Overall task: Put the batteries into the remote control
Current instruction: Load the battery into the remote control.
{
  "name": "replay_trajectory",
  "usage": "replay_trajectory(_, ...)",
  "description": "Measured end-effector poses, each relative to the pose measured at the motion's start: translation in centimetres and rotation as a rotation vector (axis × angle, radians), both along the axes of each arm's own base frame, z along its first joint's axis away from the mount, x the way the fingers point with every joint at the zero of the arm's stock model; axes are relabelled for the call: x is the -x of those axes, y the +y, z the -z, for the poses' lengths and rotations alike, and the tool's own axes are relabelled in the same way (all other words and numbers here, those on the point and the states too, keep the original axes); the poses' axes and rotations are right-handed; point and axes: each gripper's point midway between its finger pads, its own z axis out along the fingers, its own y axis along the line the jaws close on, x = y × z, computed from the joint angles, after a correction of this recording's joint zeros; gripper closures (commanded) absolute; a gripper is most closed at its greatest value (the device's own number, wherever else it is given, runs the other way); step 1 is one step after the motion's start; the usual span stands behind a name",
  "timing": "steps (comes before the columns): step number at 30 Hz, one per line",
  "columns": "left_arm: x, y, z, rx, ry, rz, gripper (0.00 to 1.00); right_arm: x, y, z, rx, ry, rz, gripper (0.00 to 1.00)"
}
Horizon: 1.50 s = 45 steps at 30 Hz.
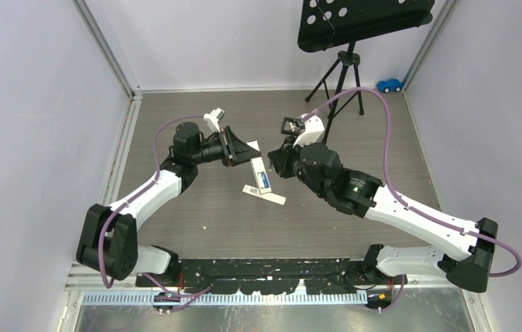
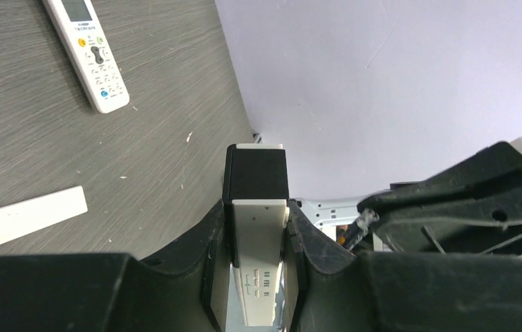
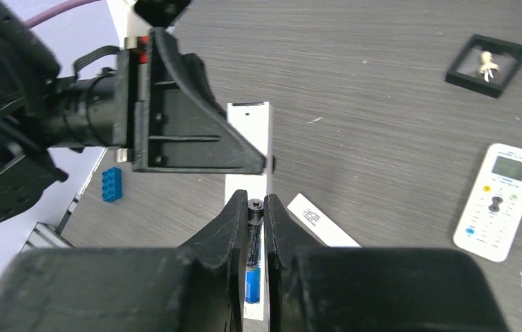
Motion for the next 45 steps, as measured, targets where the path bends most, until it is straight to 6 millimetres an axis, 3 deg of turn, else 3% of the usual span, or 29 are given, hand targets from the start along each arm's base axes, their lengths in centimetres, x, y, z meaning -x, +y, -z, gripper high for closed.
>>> replay_trajectory(9,0.3,-0.3,-1.1,0.06,0.036,0.018,1.0,0.7,2.7,0.3,0.046,-0.057,-0.08,0.99)
replay_trajectory(21,0.2,-0.5,-1.2,0.095,0.076,0.02,1.0,1.2,3.4,1.5,0.085,-0.073,-0.139,0.98)
replay_trajectory(27,0.2,-0.5,-1.3,0.1,0.084,0.019,1.0,1.6,3.7,1.8,0.092,-0.072,-0.159,0.81)
replay_trajectory(45,0.1,-0.5,-0.9,0.098,0.087,0.019,1.0,2.6,3.4,1.5,0.075,-0.064,-0.204,0.58)
